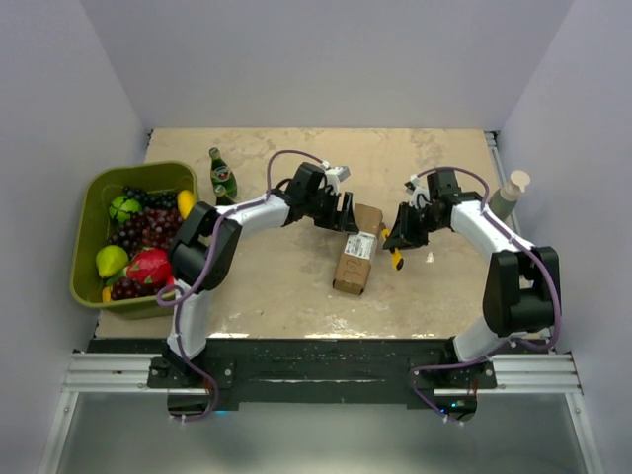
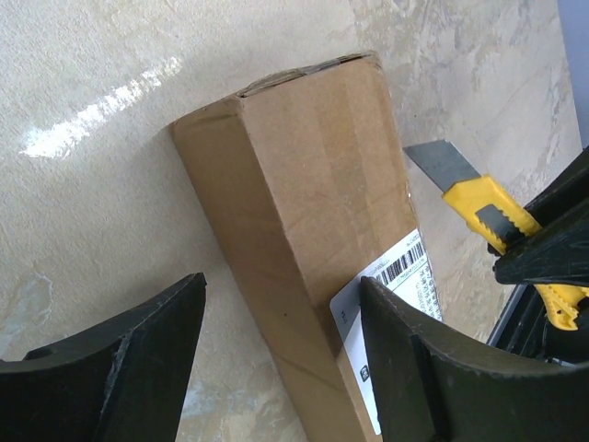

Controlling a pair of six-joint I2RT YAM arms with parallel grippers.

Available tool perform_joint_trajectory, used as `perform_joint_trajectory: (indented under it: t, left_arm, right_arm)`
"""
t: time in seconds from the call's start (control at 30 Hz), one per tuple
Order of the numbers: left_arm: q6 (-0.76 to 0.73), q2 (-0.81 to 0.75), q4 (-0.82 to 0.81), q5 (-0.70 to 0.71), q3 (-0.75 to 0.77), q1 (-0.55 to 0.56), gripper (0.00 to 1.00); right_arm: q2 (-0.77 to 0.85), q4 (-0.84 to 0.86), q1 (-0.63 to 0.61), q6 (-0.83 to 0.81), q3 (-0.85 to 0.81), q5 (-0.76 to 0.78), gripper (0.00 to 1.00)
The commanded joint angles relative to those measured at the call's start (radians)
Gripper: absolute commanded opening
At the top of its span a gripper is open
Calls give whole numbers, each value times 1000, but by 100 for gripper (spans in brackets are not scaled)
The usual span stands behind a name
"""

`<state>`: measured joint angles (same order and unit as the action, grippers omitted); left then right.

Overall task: Unpack the express box
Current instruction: Cut the express box at the center of the board.

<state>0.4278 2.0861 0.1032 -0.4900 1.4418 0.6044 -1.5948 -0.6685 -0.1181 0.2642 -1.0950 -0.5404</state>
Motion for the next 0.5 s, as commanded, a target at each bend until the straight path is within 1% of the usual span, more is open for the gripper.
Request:
perform_joint_trajectory:
  t: [0.0,0.47]
  left_arm:
    - [-40,72,62,79,-6,5,72]
    - [-35,112,58,91,19,5,72]
  right_arm:
    - [42,-59,-22,-16,41,-79,0]
    - [108,-40,-54,-6,141,-173,0]
